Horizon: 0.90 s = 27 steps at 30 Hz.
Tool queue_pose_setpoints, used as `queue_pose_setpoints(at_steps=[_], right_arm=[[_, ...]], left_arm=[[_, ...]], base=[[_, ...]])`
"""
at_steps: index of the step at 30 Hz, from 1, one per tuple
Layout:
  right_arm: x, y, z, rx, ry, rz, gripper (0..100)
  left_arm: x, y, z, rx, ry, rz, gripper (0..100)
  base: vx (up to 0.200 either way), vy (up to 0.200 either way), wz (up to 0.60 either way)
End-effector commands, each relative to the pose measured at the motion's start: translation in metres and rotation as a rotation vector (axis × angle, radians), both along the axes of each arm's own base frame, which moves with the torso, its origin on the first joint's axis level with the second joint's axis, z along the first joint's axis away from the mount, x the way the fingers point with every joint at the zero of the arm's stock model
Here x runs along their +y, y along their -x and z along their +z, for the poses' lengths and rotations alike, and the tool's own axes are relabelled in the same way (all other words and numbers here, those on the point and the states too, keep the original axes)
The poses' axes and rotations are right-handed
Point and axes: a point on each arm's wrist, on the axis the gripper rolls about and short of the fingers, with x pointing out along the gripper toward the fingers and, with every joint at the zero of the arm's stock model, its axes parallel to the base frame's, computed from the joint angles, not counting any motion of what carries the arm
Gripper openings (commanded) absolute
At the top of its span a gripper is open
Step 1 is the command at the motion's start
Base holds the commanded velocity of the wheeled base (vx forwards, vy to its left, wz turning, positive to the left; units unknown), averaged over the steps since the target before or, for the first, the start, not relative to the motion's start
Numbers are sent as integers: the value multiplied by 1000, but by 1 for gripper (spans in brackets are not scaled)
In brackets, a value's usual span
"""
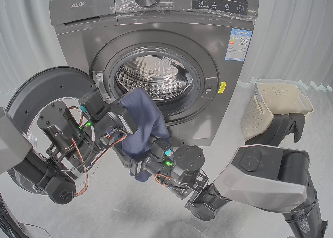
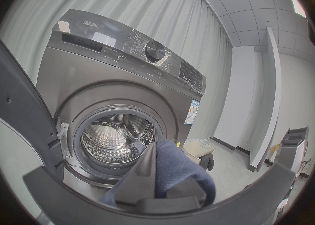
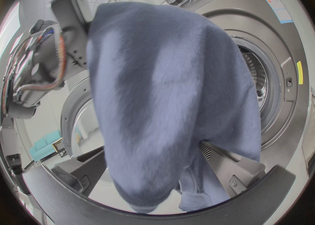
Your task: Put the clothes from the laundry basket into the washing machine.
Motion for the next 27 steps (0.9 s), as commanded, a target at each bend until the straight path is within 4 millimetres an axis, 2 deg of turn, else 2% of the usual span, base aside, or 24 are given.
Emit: queue_pose_setpoints(at_steps=[1,7,15,27], right_arm=[[7,-16,-5,0,-23,-38,100],[6,-35,-11,-1,-42,-88,100],[-10,-57,-12,24,-65,-198,100],[-14,-60,-14,39,-70,-215,100]], left_arm=[[-2,1,0,0,3,-3,0],[-3,2,2,-5,7,-7,0],[-2,1,7,-21,21,-5,0],[0,-2,9,-28,27,7,0]], base=[[0,0,0],[0,0,0],[0,0,0],[0,0,0]])
